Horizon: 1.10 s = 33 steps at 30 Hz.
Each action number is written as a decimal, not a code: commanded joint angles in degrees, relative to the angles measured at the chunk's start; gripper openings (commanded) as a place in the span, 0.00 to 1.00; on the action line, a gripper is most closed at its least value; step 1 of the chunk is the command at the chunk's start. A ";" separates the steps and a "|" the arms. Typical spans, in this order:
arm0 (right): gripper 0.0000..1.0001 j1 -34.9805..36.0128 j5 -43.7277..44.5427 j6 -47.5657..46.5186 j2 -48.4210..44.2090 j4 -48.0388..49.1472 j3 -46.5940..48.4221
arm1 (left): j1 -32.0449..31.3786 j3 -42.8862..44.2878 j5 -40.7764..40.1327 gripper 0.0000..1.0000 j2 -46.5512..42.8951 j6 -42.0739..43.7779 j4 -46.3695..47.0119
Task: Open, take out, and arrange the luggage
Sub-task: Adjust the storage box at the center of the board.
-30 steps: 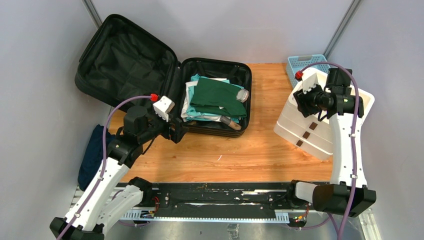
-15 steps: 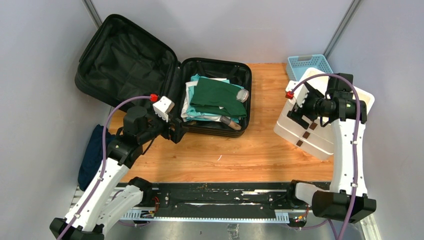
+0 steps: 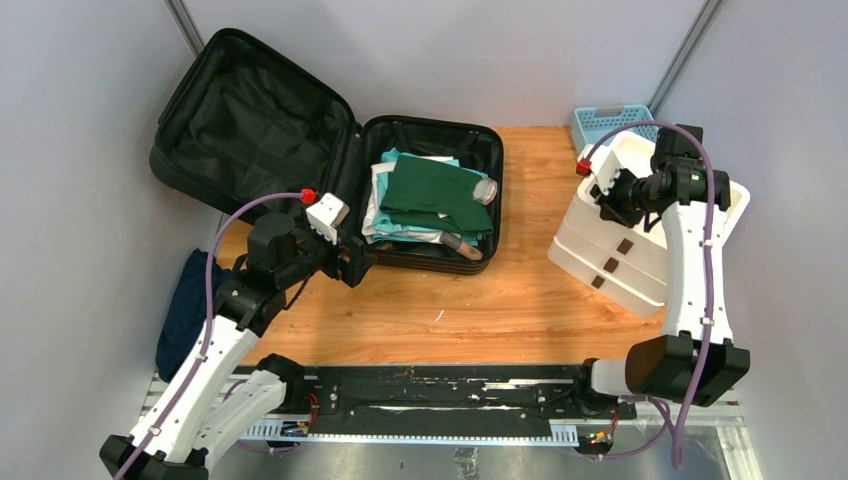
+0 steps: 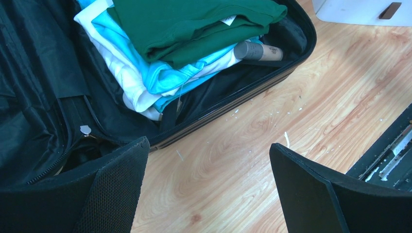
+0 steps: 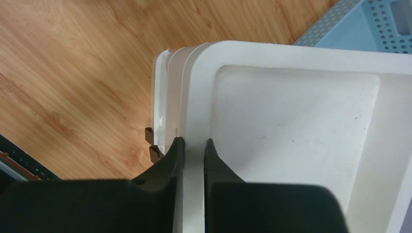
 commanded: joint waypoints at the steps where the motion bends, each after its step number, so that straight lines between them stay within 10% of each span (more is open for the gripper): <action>1: 0.01 -1.21 3.50 6.32 -0.39 -1.75 0.64 | -0.37 -0.52 -0.07 1.00 -0.31 0.87 1.04; 15: 0.00 -0.73 14.59 38.36 -12.02 6.56 -4.70 | -0.37 -0.52 -0.09 1.00 -0.71 0.89 1.00; 30: 0.00 -1.21 35.21 38.71 -0.87 28.38 -4.18 | -0.37 -0.52 -0.50 1.00 -0.88 0.94 0.96; 33: 0.29 -1.30 32.43 38.37 0.56 26.60 -0.60 | -0.37 -0.52 -0.46 1.00 -1.16 0.97 0.93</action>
